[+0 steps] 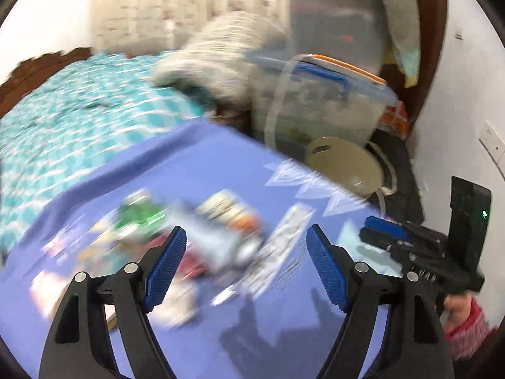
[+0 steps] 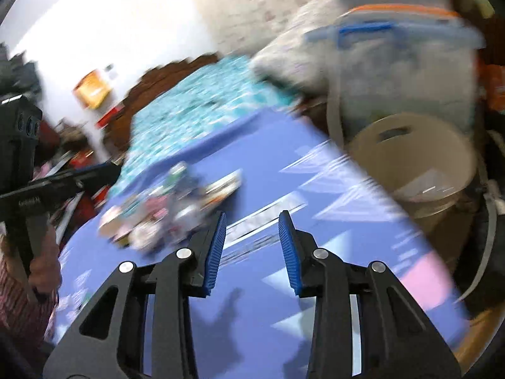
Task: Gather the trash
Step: 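Grasp the green-and-white wrapper with the left tool while the right tool grasps the crumpled tissue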
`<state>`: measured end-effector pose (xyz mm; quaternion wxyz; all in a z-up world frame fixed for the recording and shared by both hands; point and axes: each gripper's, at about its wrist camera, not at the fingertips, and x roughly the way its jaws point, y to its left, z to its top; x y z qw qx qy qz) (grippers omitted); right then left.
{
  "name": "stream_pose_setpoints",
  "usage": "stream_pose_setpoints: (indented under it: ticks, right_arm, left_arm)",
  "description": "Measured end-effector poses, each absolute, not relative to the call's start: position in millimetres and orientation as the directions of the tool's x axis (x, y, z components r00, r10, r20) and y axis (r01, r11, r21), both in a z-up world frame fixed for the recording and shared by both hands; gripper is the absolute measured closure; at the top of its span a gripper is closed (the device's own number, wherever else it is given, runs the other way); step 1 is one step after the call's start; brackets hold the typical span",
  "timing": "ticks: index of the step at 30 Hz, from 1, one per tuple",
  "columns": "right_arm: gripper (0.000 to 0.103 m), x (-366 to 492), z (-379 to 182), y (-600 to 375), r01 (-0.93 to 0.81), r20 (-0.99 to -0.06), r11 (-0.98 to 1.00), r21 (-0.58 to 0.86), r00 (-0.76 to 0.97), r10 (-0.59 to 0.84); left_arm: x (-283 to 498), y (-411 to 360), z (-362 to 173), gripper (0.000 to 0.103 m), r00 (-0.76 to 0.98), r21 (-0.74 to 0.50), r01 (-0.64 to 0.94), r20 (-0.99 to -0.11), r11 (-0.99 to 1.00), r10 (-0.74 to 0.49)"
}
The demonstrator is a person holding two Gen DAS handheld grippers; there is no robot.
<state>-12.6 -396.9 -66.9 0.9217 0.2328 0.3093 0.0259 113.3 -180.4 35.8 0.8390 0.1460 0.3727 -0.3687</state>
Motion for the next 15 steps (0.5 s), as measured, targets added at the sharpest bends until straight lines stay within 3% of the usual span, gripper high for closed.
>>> stream_pose_setpoints:
  ticks: [7, 13, 15]
  right_arm:
    - [0.066, 17, -97, -287, -0.112, -0.644, 0.893, 0.436, 0.654, 0.396]
    - [0.063, 32, -113, -222, -0.202, -0.675, 0.879, 0.432, 0.575, 0.463]
    - [0.041, 40, -113, -212, -0.210, -0.687, 0.899, 0.383, 0.586, 0.430]
  left_arm:
    - [82, -6, 10, 0.028, 0.522, 0.012, 0.524, -0.795, 0.852, -0.310]
    - [38, 38, -43, 0.028, 0.444, -0.018, 0.471, -0.859, 0.882, -0.254]
    - [26, 39, -59, 0.025, 0.420, -0.031, 0.479, -0.870, 0.877, -0.260]
